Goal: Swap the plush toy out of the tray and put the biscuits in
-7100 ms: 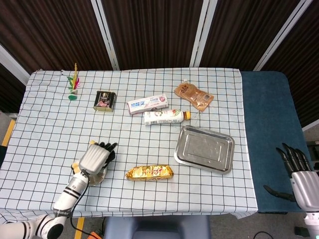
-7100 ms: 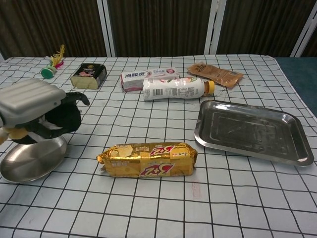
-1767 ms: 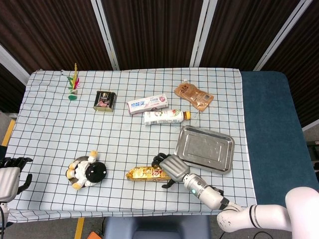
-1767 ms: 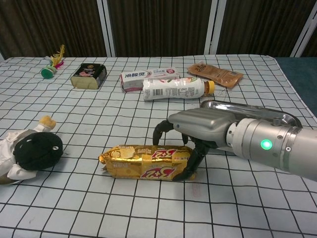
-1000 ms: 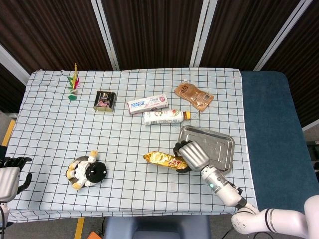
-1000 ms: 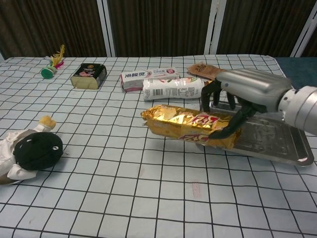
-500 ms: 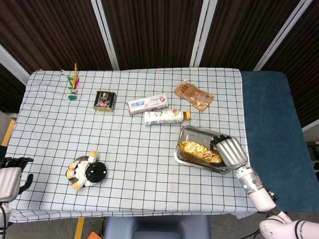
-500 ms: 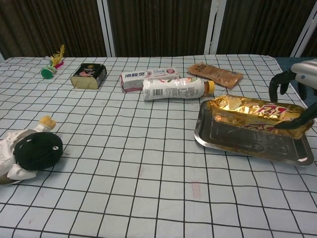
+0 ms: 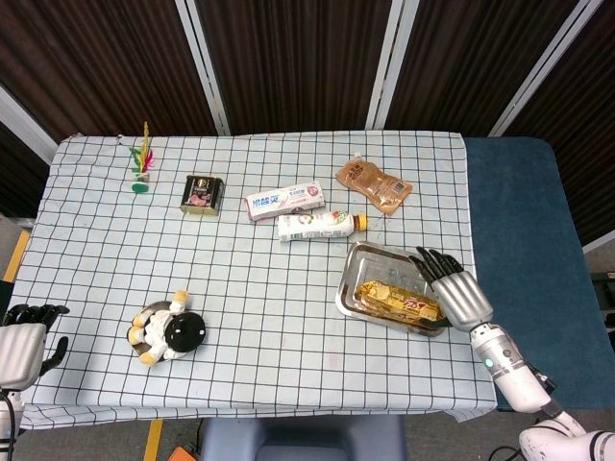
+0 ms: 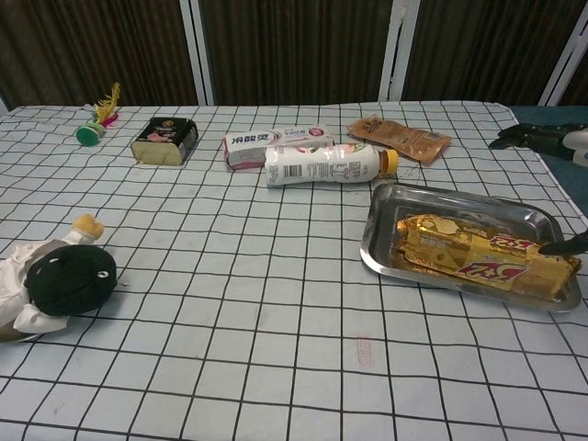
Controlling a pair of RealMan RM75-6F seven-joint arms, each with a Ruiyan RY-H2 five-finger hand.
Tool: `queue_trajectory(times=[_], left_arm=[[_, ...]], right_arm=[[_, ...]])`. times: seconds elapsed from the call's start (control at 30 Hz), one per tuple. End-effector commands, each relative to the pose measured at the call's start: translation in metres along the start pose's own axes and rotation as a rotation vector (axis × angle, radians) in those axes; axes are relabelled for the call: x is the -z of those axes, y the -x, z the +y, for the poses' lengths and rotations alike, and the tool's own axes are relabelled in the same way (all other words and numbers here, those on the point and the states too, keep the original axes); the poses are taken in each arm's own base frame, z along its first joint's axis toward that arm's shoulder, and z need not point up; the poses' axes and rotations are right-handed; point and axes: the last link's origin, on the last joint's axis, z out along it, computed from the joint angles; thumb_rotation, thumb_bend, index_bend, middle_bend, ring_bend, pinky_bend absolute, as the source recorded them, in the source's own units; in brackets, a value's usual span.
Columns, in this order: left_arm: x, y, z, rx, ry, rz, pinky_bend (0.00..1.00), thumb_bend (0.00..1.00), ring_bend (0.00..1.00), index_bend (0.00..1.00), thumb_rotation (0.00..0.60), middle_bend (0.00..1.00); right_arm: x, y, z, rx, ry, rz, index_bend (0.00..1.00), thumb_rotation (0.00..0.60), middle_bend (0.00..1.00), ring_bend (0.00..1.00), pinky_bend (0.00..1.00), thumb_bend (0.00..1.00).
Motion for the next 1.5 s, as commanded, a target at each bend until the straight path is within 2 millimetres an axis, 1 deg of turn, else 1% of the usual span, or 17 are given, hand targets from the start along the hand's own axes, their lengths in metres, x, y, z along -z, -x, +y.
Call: queue_trajectory(times=[0.03,0.2,0.3,0.4,0.43,0.53,0.63,0.7,0.83,0.9,1.07,1.27,1.37,1.5], left_arm=[[0.000,0.000,0.000,0.000,0.000,-0.001,0.21,0.44,0.27,0.32,0.600,0.32],[0.000,-0.001,0.000,0.001,-0.002,0.001,0.21,0.44,0.27,0.32,0.600,0.32],[0.001,-0.001,0.000,0.003,-0.002,0.004,0.21,0.44,0.27,0.32,0.600,0.32],[0.001,-0.002,0.000,0.004,0.000,0.006,0.21,0.44,0.27,0.32,0.600,0.32],[0.001,-0.002,0.000,0.004,0.000,0.007,0.21,0.44,0.27,0.32,0.600,0.32],[0.002,-0.003,0.001,0.005,0.001,0.009,0.21,0.44,0.27,0.32,0.600,0.32],[0.002,-0.003,0.001,0.007,-0.001,0.014,0.21,0.44,0.27,0.32,0.600,0.32],[0.003,-0.004,0.000,0.007,-0.005,0.017,0.21,0.44,0.27,0.32,0.600,0.32],[0.003,-0.005,-0.001,0.007,-0.014,0.026,0.21,0.44,0.27,0.32,0.600,0.32],[0.003,-0.005,-0.001,0.007,-0.016,0.027,0.21,0.44,0.27,0.32,0.600,0.32],[0.003,-0.004,0.000,0.001,-0.015,0.036,0.21,0.44,0.27,0.31,0.600,0.31],[-0.001,0.000,-0.002,0.006,-0.023,0.057,0.21,0.44,0.27,0.29,0.600,0.31],[0.000,0.001,-0.001,-0.001,-0.021,0.051,0.21,0.44,0.27,0.28,0.600,0.31],[0.001,0.002,-0.001,-0.003,-0.017,0.044,0.21,0.44,0.27,0.29,0.600,0.31]], right_arm=[[0.005,-0.006,0.002,-0.008,0.001,0.025,0.00,0.600,0.00,0.00,0.02,0.11],[0.024,-0.026,0.009,-0.032,0.057,0.145,0.00,0.600,0.00,0.00,0.01,0.10],[0.042,-0.039,0.014,-0.057,0.112,0.194,0.00,0.600,0.00,0.00,0.01,0.10],[0.065,-0.051,0.024,-0.078,0.202,0.212,0.00,0.600,0.00,0.00,0.01,0.10],[0.069,-0.054,0.026,-0.080,0.220,0.214,0.00,0.600,0.00,0.00,0.01,0.10],[0.090,-0.064,0.039,-0.084,0.307,0.246,0.00,0.600,0.00,0.00,0.01,0.10],[0.108,-0.068,0.052,-0.077,0.387,0.289,0.00,0.600,0.00,0.00,0.01,0.10],[0.118,-0.065,0.059,-0.076,0.432,0.303,0.00,0.600,0.00,0.00,0.01,0.10],[0.127,-0.051,0.068,-0.094,0.478,0.293,0.00,0.600,0.00,0.00,0.01,0.10],[0.127,-0.043,0.073,-0.096,0.483,0.262,0.00,0.600,0.00,0.00,0.01,0.10],[0.129,-0.030,0.083,-0.124,0.494,0.226,0.00,0.600,0.00,0.00,0.01,0.09],[0.132,-0.033,0.081,-0.124,0.446,0.236,0.00,0.600,0.00,0.00,0.00,0.09],[0.136,-0.032,0.079,-0.129,0.438,0.227,0.00,0.600,0.00,0.00,0.00,0.09],[0.135,-0.032,0.078,-0.122,0.439,0.216,0.00,0.600,0.00,0.00,0.00,0.09]])
